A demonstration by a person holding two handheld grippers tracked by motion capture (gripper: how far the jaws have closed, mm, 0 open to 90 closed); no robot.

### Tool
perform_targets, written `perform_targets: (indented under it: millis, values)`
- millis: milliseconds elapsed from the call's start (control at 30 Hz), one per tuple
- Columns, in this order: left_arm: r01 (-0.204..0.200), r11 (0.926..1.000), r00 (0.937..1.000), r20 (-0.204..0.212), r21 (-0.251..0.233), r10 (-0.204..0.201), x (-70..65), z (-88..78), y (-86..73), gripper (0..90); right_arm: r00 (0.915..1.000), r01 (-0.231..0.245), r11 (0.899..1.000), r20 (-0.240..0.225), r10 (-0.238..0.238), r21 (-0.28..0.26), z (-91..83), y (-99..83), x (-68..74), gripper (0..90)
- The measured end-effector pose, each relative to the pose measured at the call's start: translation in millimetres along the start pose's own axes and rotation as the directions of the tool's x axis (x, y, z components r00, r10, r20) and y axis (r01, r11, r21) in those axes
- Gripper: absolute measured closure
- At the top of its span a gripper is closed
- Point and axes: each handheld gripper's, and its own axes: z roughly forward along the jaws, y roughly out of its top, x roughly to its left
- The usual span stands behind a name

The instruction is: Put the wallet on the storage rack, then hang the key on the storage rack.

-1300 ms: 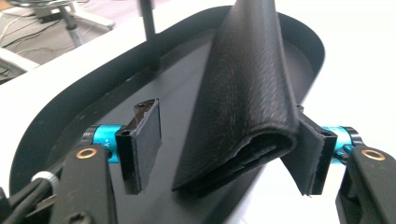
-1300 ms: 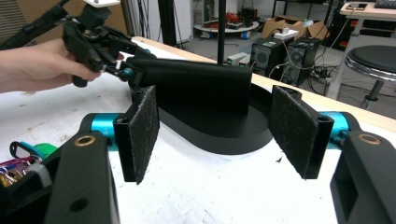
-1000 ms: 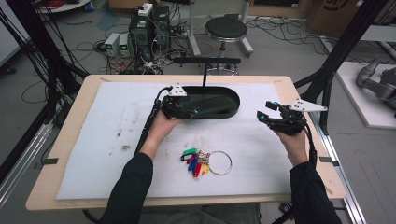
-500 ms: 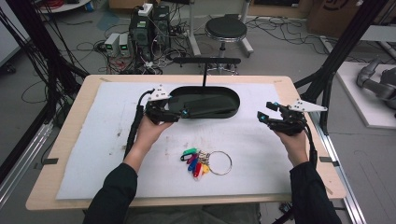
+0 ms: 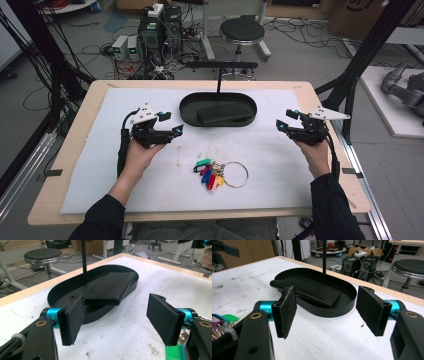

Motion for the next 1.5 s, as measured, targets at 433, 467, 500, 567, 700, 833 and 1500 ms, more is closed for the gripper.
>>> perform_targets:
  millis: [433,467,500,567,700,833,1500]
  values:
    - [0.035,0.9991,0.9983,-0.045,-0.025,-0.036,2.8,-37.7,-15.9,28.7,0.9997,-0.008,1.000,0.023,0.007,0.007,-4.5,-3.1,-1.1,32.1]
    - [0.032,0.9992,0.9982,-0.050,-0.023,-0.033,2.6,-39.1,-16.6,28.7,0.9997,-0.009,1.000,0.024,0.009,0.006,-5.1,-3.4,-1.0,32.0]
    - [0.029,0.9993,0.9982,-0.051,-0.022,-0.030,2.3,-40.1,-17.2,28.7,0.9996,-0.010,1.000,0.026,0.010,0.003,-5.7,-3.3,-0.8,32.0]
    - [0.032,0.9992,0.9983,-0.048,-0.026,-0.033,1.8,-41.8,-18.1,28.7,0.9995,-0.012,1.000,0.028,0.012,-0.001,-6.6,-2.9,0.0,32.0]
    - [0.020,0.9995,0.9988,-0.045,-0.024,-0.021,-0.2,-44.7,-17.7,28.7,0.9996,-0.016,1.000,0.025,0.016,-0.005,-6.2,-1.2,3.4,32.0]
    - [0.017,0.9995,0.9989,-0.043,-0.025,-0.018,-2.1,-49.9,-19.0,28.2,0.9998,-0.018,1.000,-0.013,0.018,0.001,-3.6,0.6,11.7,32.1]
    - [0.010,0.9991,0.9977,-0.066,-0.042,-0.013,-5.1,-68.8,-33.5,28.1,0.9987,-0.046,0.988,-0.016,0.049,0.145,-9.0,-27.9,82.3,43.2]
